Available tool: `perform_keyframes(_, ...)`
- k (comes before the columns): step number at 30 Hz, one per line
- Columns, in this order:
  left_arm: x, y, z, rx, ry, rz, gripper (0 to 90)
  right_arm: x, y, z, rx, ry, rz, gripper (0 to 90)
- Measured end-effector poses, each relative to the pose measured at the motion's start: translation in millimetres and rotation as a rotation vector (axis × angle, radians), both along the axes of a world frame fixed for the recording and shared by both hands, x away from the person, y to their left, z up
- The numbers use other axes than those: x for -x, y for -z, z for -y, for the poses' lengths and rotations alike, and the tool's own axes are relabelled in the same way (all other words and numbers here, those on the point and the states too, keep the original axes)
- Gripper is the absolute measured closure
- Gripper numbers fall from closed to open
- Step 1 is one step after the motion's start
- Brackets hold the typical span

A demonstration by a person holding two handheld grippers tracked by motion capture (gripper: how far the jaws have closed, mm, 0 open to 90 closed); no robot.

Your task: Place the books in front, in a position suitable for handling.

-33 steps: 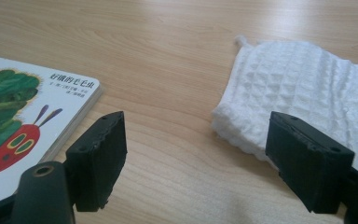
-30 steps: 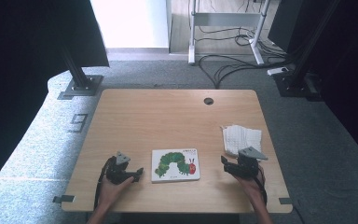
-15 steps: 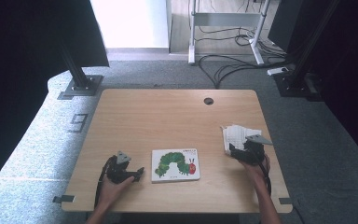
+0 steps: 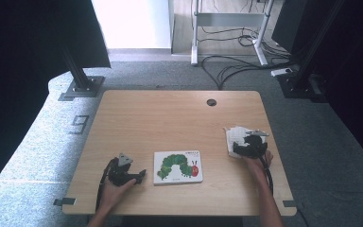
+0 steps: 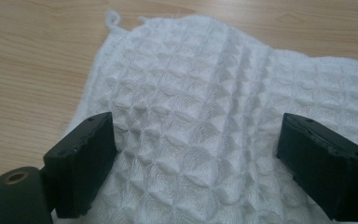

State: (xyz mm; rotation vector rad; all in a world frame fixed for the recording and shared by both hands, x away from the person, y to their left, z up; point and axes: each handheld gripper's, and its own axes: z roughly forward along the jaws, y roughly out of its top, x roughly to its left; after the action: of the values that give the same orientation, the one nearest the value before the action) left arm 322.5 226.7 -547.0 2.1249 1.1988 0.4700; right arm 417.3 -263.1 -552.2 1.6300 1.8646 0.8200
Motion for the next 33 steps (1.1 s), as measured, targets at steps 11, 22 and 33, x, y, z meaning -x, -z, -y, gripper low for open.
perform_keyframes(11, 0.1, 0.0, 0.0, 0.0, 0.0, 0.0, 14.4, 2.8, -1.5, 1.4, -0.006, 0.014, 0.012, 34.0)
perform_keyframes(22, 0.1, 0.0, 0.0, 0.0, -0.001, 0.0, 14.4, 10.1, 1.0, -0.2, 0.012, 0.022, 0.075, 71.1)
perform_keyframes(33, 0.5, -2.1, -0.7, 0.023, -0.009, -0.005, 16.7, 25.8, -16.3, 14.9, -0.164, 0.008, 0.124, 76.6)
